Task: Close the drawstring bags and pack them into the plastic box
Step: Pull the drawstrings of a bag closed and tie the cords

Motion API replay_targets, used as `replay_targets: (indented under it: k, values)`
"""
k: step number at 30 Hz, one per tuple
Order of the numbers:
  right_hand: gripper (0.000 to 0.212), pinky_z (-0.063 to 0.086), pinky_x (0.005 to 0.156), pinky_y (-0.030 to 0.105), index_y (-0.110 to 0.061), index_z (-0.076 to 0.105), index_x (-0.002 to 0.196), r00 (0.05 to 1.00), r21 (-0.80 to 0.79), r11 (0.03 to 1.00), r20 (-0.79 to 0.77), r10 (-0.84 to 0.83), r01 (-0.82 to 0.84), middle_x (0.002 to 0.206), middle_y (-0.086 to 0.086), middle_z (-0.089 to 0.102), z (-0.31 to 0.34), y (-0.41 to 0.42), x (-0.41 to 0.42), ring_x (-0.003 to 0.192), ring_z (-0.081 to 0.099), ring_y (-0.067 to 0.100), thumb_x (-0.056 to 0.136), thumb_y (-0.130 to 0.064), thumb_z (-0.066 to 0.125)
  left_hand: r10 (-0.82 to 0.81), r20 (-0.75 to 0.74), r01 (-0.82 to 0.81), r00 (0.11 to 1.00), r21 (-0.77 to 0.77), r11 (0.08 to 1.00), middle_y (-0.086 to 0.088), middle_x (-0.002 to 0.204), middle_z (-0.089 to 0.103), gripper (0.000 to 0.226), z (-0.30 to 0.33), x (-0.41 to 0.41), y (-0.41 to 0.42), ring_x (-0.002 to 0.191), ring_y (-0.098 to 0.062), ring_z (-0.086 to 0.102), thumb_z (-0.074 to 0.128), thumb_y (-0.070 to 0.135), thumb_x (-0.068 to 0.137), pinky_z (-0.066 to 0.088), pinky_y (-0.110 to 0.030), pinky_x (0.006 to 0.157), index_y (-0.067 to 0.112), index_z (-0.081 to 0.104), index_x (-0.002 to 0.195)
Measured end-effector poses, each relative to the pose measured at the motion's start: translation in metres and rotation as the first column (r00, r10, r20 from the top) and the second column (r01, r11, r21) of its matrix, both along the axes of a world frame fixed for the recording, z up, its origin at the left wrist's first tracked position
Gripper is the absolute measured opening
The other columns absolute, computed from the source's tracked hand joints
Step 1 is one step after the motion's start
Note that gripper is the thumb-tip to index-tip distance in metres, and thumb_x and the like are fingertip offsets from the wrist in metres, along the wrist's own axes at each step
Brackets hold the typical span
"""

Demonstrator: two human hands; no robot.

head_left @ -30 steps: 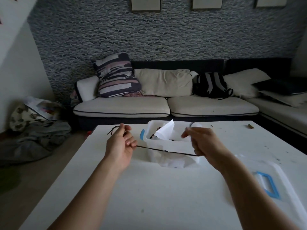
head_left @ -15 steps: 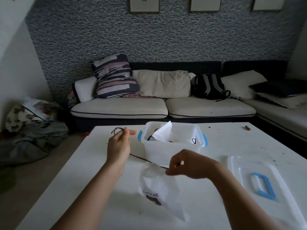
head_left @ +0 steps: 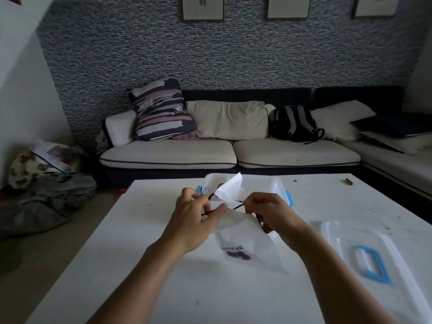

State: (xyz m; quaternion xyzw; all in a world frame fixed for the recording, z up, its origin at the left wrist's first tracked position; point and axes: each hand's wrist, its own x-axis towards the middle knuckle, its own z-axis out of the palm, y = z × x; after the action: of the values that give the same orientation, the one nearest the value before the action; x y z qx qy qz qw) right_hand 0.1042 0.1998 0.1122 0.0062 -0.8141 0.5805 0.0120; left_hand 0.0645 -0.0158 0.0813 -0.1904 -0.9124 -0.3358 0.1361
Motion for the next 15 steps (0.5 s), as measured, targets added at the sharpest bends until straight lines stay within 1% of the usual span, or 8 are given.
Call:
replay_targets:
  k: [3,6,8,9,10,11,13,15]
  values:
    - [0.031,0.028,0.054,0.027,-0.017,0.064,0.065,0.999,-0.044,0.998,-0.020,-0.036,0.035,0.063,0.000,0.049,-0.001,0.005,-0.001,0.061,0.037,0.018,0.096,-0.017,0.060,-0.047,-0.066,0.044,0.997,-0.042,0.998,0.009,0.102,0.042,0.064,-0.002,-0.002,-0.003,0.101,-0.012,0.042,0.044,0.081,0.075,0.039,-0.023,0.086,0.021,0.066,0.076]
    - [0.029,0.032,0.062,0.026,-0.019,0.067,0.066,1.000,0.025,0.999,-0.010,-0.022,0.023,0.076,0.006,0.053,-0.004,0.008,-0.001,0.067,0.041,0.018,0.094,-0.021,0.062,-0.108,-0.071,0.109,0.992,-0.002,0.994,0.012,0.098,0.042,0.037,-0.003,-0.005,-0.002,0.098,-0.013,0.041,0.055,0.055,0.090,0.039,-0.025,0.087,0.026,0.067,0.070]
    - [0.028,0.034,0.056,0.015,-0.017,0.068,0.066,0.998,0.143,0.989,-0.054,-0.037,0.045,0.071,-0.002,0.057,-0.005,0.008,-0.001,0.057,0.044,0.013,0.093,-0.017,0.064,-0.126,-0.071,0.132,0.990,0.086,0.988,0.014,0.099,0.044,0.034,-0.002,-0.007,-0.003,0.100,-0.013,0.047,0.060,0.042,0.096,0.042,-0.024,0.087,0.033,0.063,0.063]
    - [0.026,0.035,0.056,0.009,-0.017,0.069,0.066,0.995,0.218,0.974,-0.090,-0.033,0.052,0.072,-0.008,0.061,-0.005,0.007,0.000,0.060,0.051,0.007,0.092,-0.015,0.065,-0.135,-0.068,0.143,0.988,0.126,0.982,0.015,0.102,0.046,0.038,-0.001,-0.006,-0.003,0.101,-0.010,0.052,0.059,0.041,0.095,0.044,-0.023,0.085,0.036,0.063,0.058]
    - [0.024,0.038,0.061,0.006,-0.017,0.071,0.067,0.993,0.273,0.960,-0.116,-0.026,0.057,0.079,-0.011,0.066,-0.005,0.005,0.000,0.071,0.058,0.003,0.091,-0.014,0.066,-0.149,-0.048,0.155,0.988,0.154,0.976,0.016,0.108,0.048,0.040,0.002,-0.004,-0.004,0.103,-0.006,0.055,0.060,0.040,0.095,0.046,-0.023,0.084,0.038,0.063,0.056]
    - [0.022,0.039,0.066,0.006,-0.017,0.072,0.069,0.992,0.297,0.953,-0.126,-0.019,0.056,0.086,-0.011,0.069,-0.005,0.004,0.001,0.082,0.061,0.002,0.090,-0.014,0.067,-0.174,-0.015,0.174,0.985,0.182,0.968,0.018,0.114,0.049,0.041,0.004,-0.003,-0.004,0.106,-0.002,0.056,0.061,0.036,0.096,0.044,-0.023,0.085,0.037,0.065,0.055]
    - [0.019,0.043,0.071,0.015,-0.016,0.074,0.073,0.991,0.317,0.947,-0.134,-0.002,0.045,0.090,-0.008,0.072,-0.006,0.000,0.002,0.087,0.062,0.003,0.090,-0.015,0.065,-0.234,0.072,0.205,0.970,0.281,0.937,0.017,0.116,0.057,0.038,0.010,0.002,-0.003,0.109,0.006,0.056,0.061,0.029,0.098,0.038,-0.020,0.090,0.031,0.070,0.061]
    - [0.019,0.048,0.076,0.025,-0.015,0.074,0.075,0.989,0.355,0.933,-0.149,-0.005,0.058,0.089,-0.003,0.073,-0.007,-0.003,0.002,0.087,0.064,0.009,0.091,-0.016,0.064,-0.310,0.139,0.225,0.940,0.428,0.875,0.017,0.101,0.068,0.029,0.015,0.006,-0.002,0.110,0.004,0.060,0.057,0.029,0.099,0.036,-0.019,0.096,0.019,0.076,0.078]
